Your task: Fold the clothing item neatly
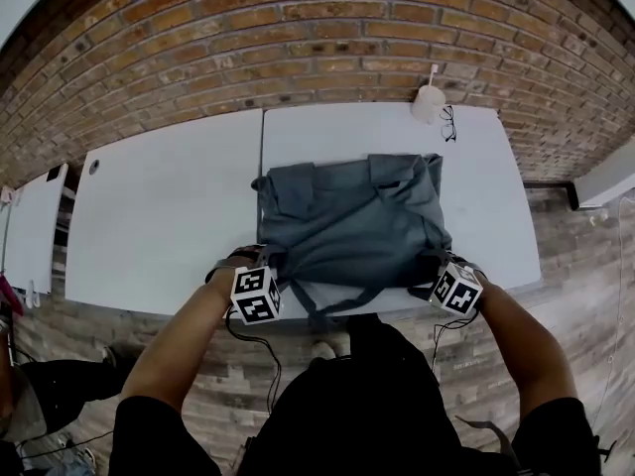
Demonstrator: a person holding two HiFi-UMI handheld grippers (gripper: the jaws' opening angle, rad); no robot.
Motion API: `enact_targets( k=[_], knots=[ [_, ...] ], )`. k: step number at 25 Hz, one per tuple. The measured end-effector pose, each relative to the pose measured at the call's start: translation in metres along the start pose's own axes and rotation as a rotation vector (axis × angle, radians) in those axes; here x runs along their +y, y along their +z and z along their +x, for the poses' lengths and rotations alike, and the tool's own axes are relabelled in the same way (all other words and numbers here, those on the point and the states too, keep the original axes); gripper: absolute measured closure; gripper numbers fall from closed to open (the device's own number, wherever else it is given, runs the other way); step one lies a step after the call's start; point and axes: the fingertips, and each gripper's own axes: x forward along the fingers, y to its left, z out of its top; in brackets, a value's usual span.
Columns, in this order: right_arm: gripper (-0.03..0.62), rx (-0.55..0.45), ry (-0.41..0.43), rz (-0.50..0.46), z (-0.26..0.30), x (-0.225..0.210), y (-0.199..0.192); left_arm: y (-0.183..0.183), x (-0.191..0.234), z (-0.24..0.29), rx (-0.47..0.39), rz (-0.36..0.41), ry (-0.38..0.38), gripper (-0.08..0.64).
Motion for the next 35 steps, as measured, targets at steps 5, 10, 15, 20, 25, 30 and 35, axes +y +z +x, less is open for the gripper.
enact_targets(
  k=[5,10,15,20,25,30,35],
  knots=[
    [0.348,0.004,0.002,0.041,0.000,0.007,-0.002,-0.011,-0.005,0.008,0.080,-0.108,-0.032,0.456],
    [0.549,-0.008,0.015,0.119,-0.012,0.015,-0.007,-0.007,-0.035,-0.003,0.102,-0.226,-0.205,0.482],
    [0.561,0.067,0.224,0.090,-0.031,0.071,-0.017,0.000,-0.106,-0.032,0.079,-0.329,-0.544,0.489],
    [0.563,0.129,0.466,0.039,-0.069,0.131,-0.014,0.001,-0.151,-0.066,0.060,-0.337,-0.678,0.492],
    [0.563,0.163,0.583,0.003,-0.115,0.118,0.008,0.017,-0.143,-0.113,-0.064,-0.439,-0.772,0.514],
    [0.565,0.064,0.402,-0.023,-0.132,0.019,0.058,0.021,-0.078,-0.125,-0.089,-0.434,-0.581,0.522],
    [0.566,0.014,0.317,-0.008,-0.127,-0.047,0.084,0.017,-0.010,-0.121,-0.066,-0.472,-0.432,0.523]
  ],
)
